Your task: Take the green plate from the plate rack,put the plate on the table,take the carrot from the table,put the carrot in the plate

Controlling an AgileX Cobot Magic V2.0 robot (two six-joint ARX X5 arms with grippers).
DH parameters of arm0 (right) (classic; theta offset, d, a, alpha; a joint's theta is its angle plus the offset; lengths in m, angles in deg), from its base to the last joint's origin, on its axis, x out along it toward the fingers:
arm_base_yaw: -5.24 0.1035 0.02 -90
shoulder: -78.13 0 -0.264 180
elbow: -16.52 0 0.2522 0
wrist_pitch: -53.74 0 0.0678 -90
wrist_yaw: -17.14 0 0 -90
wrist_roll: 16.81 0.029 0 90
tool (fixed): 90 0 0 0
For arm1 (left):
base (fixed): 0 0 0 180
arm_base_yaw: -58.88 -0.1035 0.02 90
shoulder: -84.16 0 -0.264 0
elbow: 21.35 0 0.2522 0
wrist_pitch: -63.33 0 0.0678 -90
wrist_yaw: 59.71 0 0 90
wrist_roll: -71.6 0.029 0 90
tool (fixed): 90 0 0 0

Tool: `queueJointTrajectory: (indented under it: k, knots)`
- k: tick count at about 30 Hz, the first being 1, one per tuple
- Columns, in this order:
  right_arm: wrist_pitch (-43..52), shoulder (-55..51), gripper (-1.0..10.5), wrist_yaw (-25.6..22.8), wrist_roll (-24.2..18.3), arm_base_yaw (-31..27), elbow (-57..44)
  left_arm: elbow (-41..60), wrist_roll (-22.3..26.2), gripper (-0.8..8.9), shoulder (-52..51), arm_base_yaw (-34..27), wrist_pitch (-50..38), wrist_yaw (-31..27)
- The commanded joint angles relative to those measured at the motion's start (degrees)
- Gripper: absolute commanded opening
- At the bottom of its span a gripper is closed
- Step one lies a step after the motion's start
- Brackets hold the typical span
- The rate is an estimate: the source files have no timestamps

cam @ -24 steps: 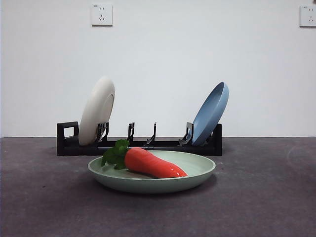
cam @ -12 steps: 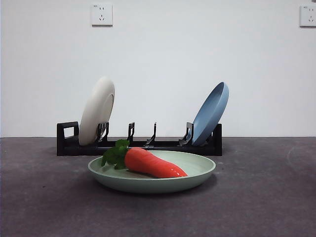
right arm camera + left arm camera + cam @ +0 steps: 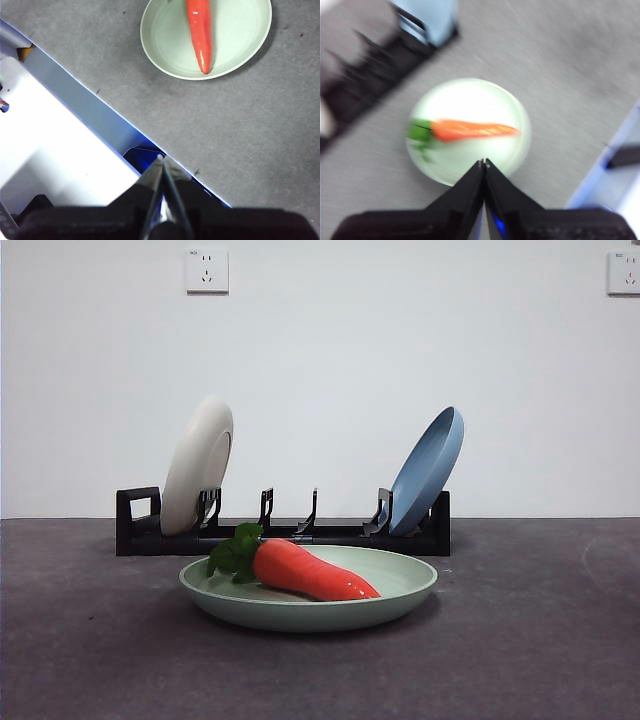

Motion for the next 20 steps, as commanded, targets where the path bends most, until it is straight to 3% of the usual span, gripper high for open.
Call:
queueJointTrajectory:
  k: [1, 11, 15, 20]
  knots:
    - [0.26, -0.15, 0.0, -0.15, 0.28, 0.13, -0.37, 0.28, 5.09, -0.03, -3.76, -5.75, -3.56, -0.07]
    - [0.26, -0.15, 0.0, -0.13, 0.28, 0.13, -0.37, 4.35, 12.61, -0.03, -18.97, -36.68, -20.90, 9.20]
    - [0.26, -0.15, 0.0, -0.15, 0.28, 0.13, -0.37, 14.62, 14.51, -0.03, -26.18, -43.85, -33.09, 8.96]
    - [0.26, -0.15, 0.0, -0.13, 0.28, 0.13, -0.37, 32.83, 14.34, -0.03, -35.08, -48.44, -47.65, 9.03]
